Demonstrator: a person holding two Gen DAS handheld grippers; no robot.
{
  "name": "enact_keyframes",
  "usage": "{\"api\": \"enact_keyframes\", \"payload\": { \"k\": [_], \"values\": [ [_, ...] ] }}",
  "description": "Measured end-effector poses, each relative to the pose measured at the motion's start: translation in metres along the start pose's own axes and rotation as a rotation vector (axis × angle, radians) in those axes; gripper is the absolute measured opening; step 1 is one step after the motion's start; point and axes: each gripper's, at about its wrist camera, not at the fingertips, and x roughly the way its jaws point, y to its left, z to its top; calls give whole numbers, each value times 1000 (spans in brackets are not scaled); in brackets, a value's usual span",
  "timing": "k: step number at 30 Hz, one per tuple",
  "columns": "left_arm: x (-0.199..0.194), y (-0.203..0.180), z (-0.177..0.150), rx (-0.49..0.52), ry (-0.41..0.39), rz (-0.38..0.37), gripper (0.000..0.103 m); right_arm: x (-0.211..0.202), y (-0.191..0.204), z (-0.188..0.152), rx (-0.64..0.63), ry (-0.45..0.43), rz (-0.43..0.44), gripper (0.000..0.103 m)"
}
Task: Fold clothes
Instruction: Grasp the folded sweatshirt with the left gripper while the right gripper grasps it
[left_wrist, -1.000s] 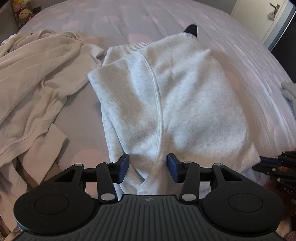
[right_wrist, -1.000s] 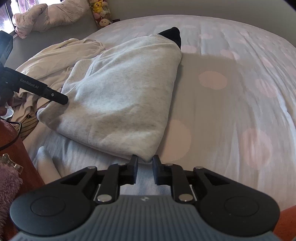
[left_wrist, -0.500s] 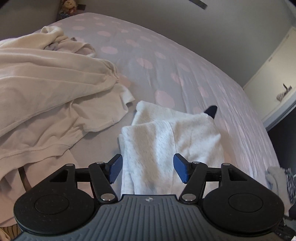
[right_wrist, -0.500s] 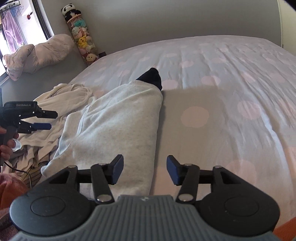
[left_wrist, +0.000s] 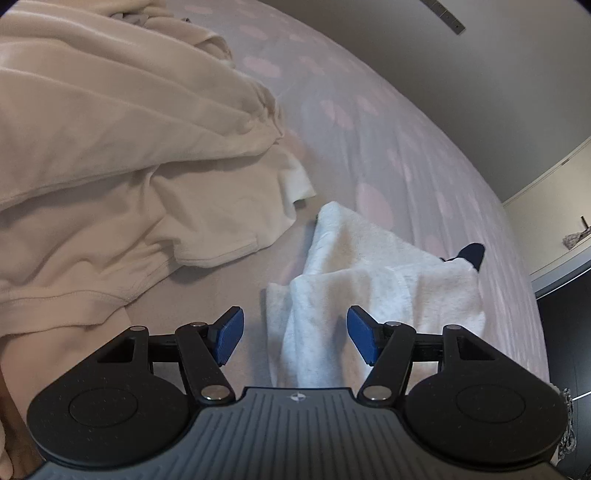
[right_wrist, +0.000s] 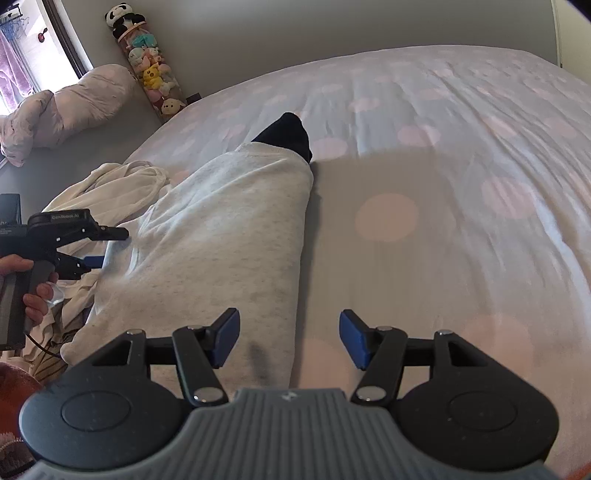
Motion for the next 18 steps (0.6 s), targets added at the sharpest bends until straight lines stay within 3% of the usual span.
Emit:
{"api": "enact_keyframes", "payload": {
  "k": [8, 18],
  "values": [
    [23, 15, -11, 4, 31, -37, 58, 22, 5, 16, -10, 39, 20, 66],
    [33, 1, -16, 121, 4, -19, 54, 58, 1, 47, 34, 51, 19, 66]
  ]
}}
